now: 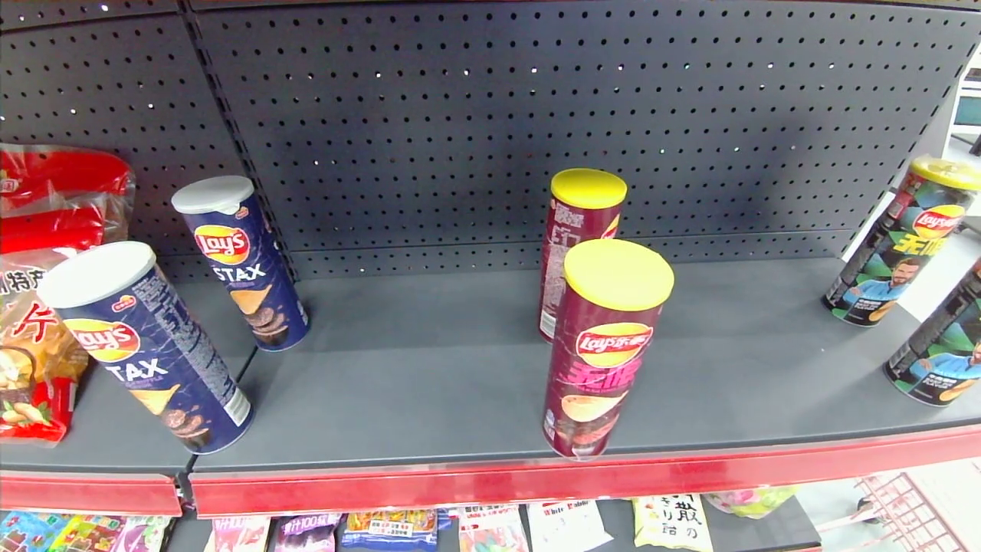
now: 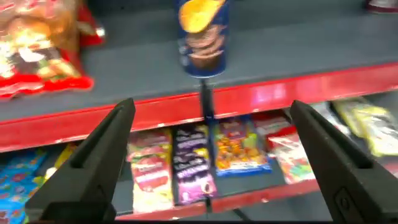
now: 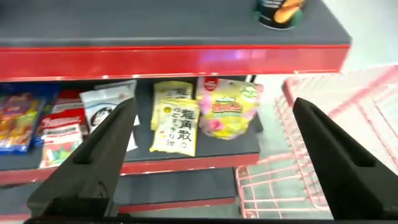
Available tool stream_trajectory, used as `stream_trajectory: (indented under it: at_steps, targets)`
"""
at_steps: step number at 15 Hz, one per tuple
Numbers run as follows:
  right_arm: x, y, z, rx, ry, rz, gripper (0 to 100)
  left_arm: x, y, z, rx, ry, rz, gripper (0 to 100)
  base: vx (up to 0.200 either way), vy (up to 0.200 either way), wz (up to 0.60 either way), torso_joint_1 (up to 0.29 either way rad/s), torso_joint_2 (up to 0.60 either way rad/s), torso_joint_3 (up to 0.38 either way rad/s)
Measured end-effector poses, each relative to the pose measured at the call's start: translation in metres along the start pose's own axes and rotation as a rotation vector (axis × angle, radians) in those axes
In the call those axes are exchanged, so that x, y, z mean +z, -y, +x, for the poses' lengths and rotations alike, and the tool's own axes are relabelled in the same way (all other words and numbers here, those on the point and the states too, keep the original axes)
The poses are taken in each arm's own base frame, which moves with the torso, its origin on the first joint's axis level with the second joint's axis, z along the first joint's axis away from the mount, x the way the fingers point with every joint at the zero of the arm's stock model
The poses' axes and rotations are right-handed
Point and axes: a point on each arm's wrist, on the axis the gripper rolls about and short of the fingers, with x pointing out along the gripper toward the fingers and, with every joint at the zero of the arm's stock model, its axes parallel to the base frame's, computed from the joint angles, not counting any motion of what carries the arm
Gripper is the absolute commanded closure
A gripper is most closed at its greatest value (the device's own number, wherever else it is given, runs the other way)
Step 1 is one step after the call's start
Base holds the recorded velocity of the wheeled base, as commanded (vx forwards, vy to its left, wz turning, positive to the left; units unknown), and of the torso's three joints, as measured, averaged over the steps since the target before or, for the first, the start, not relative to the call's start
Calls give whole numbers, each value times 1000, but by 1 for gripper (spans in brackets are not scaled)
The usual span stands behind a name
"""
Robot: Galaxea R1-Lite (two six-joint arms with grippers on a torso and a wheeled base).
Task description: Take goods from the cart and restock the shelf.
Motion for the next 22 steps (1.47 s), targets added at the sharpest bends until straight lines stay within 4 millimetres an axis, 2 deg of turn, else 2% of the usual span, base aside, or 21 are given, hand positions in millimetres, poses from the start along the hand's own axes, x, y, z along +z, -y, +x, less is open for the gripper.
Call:
stream_trajectory:
  at_steps: [3, 6, 7, 14, 18, 19, 20, 22]
  targets:
    - [3, -3, 4, -117, -58, 16, 0, -8, -1, 3, 118, -53, 10, 0, 0, 0, 0, 0, 0, 0]
    - [-4, -7, 9, -221, -119, 32, 0, -8, -3, 3, 228, -102, 12, 0, 0, 0, 0, 0, 0, 0]
    - [-7, -8, 9, -208, -116, 30, 0, -7, -3, 3, 265, -110, 8, 0, 0, 0, 0, 0, 0, 0]
    - [-16, -18, 9, 245, 47, -17, 0, -3, 1, 11, 431, -226, -37, 0, 0, 0, 0, 0, 0, 0]
    - [-19, -18, 11, 233, 46, -17, 0, -2, 6, 13, 628, -274, -83, 0, 0, 0, 0, 0, 0, 0]
    - [-19, -17, 11, 185, 42, -16, 0, -2, 7, 13, 635, -267, -99, 0, 0, 0, 0, 0, 0, 0]
    - [-20, -15, 11, 99, 35, -6, 0, -2, 10, 13, 558, -231, -121, 0, 0, 0, 0, 0, 0, 0]
    - [-18, -14, 12, 71, 61, 7, 0, 2, 15, 16, 300, -51, -140, 0, 0, 0, 0, 0, 0, 0]
